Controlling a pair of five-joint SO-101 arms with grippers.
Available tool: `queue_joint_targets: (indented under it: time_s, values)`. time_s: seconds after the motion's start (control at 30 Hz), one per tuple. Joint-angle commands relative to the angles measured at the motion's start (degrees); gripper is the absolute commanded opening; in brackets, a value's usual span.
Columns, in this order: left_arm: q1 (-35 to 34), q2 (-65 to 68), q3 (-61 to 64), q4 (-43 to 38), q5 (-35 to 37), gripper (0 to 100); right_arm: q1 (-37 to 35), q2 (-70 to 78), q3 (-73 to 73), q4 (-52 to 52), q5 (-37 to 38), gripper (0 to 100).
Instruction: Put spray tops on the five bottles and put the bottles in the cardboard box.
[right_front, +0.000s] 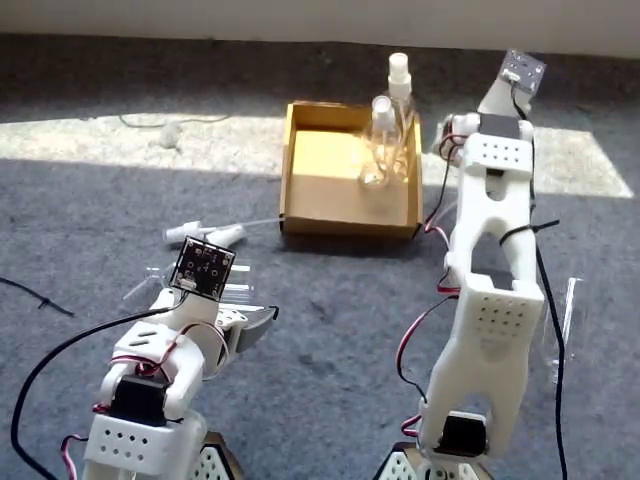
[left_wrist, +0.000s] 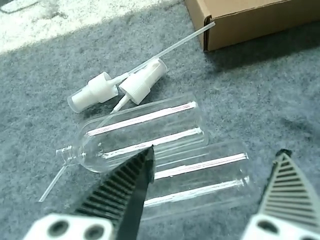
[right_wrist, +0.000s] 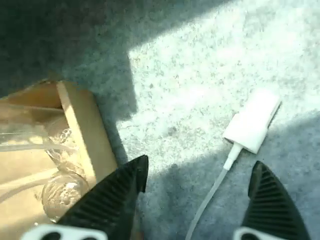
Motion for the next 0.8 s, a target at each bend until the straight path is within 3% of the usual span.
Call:
queue_joint_targets:
  time_s: [0.0,0.3,0.5,0.77]
  values:
    - [0.66,-0.4,-0.31,-1.05,-0.53,34,-0.31,3.65,-2.59,-0.75,-0.35,27.8]
    - [0.66,-0.4,-0.31,-1.05,-0.53,34,1.98,6.29,-5.93,3.91,-0.35,27.6]
    - [0.66,-0.4,-0.31,-1.05,-0.53,34,2.24,6.37,-5.49,4.0,0.0,9.2]
    - [0.66,-0.4,-0.31,-1.05,-0.53,34,5.93,5.67,-6.11,12.53,0.26,1.9]
